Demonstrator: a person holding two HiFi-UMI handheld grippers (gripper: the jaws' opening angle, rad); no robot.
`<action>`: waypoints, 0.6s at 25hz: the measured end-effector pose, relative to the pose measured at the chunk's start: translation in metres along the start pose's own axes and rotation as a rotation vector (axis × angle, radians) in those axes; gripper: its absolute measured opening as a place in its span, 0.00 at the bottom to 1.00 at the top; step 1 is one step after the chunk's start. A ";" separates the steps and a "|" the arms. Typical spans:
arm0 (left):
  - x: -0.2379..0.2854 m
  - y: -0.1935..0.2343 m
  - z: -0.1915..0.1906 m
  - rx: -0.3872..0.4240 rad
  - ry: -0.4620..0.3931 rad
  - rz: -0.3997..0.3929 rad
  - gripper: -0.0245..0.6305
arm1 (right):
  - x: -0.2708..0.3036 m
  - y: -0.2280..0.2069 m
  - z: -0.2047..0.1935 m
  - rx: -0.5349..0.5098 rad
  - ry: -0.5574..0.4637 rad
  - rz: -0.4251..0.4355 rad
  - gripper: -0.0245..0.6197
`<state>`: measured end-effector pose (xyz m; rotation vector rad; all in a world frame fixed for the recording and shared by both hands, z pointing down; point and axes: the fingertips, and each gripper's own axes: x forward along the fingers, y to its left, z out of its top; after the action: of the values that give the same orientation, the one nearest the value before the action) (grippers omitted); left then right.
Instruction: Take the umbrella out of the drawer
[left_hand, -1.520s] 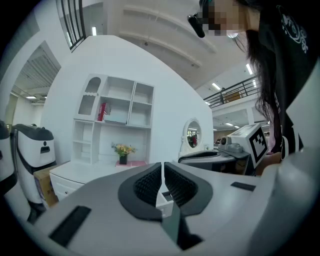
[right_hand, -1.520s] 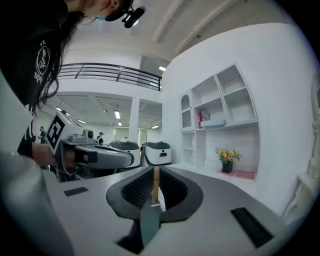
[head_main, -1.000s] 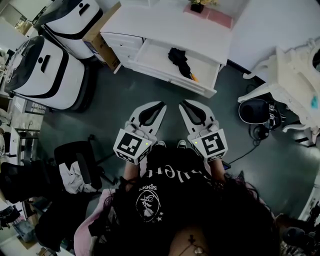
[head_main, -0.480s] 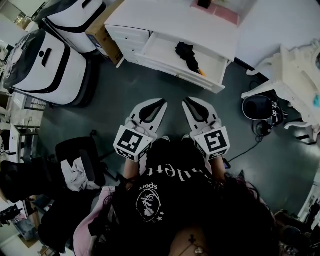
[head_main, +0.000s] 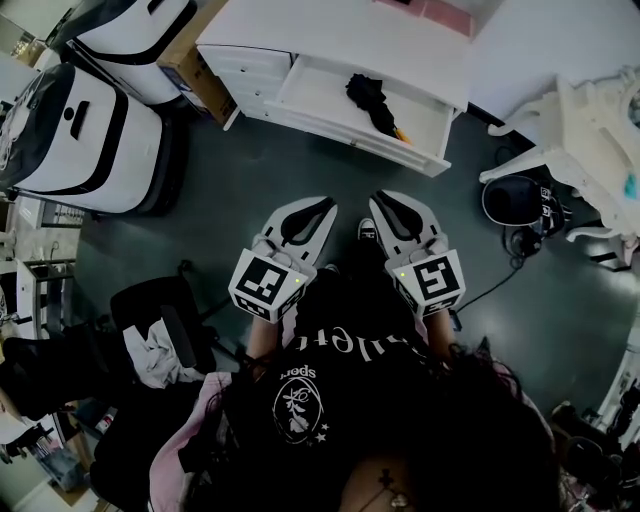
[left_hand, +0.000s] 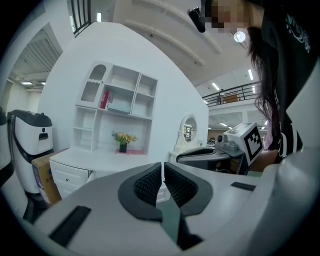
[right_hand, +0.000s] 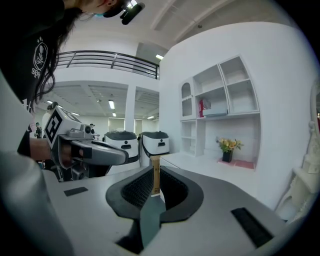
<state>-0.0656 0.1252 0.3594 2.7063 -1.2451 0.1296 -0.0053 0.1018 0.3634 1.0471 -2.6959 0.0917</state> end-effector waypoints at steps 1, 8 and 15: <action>0.004 0.003 0.000 -0.002 -0.001 -0.003 0.07 | 0.003 -0.004 -0.001 0.000 0.005 -0.001 0.14; 0.045 0.032 0.003 -0.070 -0.032 -0.027 0.07 | 0.035 -0.052 -0.013 0.017 0.032 0.004 0.14; 0.120 0.077 0.010 -0.097 -0.010 -0.014 0.07 | 0.086 -0.147 -0.018 0.029 0.055 0.000 0.14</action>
<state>-0.0458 -0.0154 0.3751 2.6355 -1.2028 0.0528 0.0357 -0.0612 0.3978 1.0378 -2.6530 0.1568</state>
